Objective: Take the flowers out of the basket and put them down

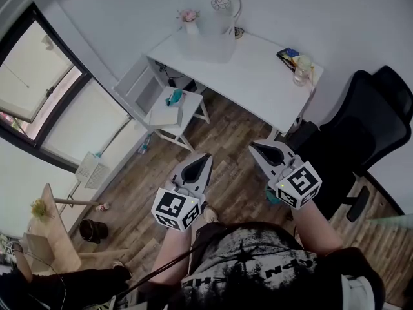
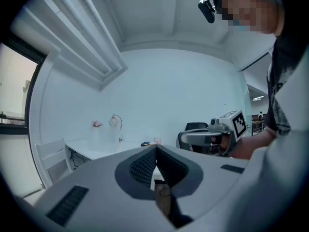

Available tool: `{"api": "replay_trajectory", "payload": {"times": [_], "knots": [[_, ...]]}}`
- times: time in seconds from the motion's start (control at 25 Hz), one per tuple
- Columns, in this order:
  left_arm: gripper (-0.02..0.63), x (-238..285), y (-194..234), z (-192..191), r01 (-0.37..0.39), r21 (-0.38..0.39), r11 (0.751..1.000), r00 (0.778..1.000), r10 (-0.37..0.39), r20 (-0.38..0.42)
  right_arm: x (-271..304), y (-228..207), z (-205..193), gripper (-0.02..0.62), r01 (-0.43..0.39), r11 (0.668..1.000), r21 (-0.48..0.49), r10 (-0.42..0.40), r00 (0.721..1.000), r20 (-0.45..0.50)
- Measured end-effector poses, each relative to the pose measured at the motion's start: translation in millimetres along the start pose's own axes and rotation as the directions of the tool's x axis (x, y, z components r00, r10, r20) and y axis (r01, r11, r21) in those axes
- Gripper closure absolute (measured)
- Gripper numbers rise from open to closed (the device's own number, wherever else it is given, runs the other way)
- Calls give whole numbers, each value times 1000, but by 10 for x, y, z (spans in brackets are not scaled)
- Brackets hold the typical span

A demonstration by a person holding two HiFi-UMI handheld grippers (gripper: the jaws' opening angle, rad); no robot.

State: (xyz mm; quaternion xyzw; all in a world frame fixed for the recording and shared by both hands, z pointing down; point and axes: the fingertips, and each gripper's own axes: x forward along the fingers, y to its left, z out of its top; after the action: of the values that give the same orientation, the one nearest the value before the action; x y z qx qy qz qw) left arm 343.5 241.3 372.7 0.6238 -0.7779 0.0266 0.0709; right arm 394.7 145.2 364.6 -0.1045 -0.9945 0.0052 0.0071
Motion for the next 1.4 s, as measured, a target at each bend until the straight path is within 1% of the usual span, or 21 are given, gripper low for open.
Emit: {"api": "replay_trajectory", "payload": {"times": [0.24,0.52,0.72,0.88,1.04,1.24,1.4], "knots": [[594,43,94,-52,-2,-12,1000,1000,2,-10,93,-70,-50,580,1,1000,13,-1,1000,0],[594,146,484,-110,-4,-23,1000,1000,3,-12,470,-133,-147,580,-14,1000,26,14,1000,-16],[594,292,935,-114,3,-34,999,1000,-3,-17,904,-242,-167,580,-12,1000,26,13,1000,-24],[594,421,1298,-104,33,-43,999,999,-34,-30,1325,-348,-140,578,4,1000,19,-4,999,-33],[594,550,1679,-105,60,-37,998,997,-61,-43,1726,-457,-153,580,30,999,20,-29,999,-32],[594,704,2280,-44,65,-5,998,997,-65,-40,2217,-549,-180,578,57,998,-27,-58,998,-40],[594,849,2679,22,79,2,997,996,-79,-31,2560,-656,-170,578,76,997,-10,-76,997,-33]]}}
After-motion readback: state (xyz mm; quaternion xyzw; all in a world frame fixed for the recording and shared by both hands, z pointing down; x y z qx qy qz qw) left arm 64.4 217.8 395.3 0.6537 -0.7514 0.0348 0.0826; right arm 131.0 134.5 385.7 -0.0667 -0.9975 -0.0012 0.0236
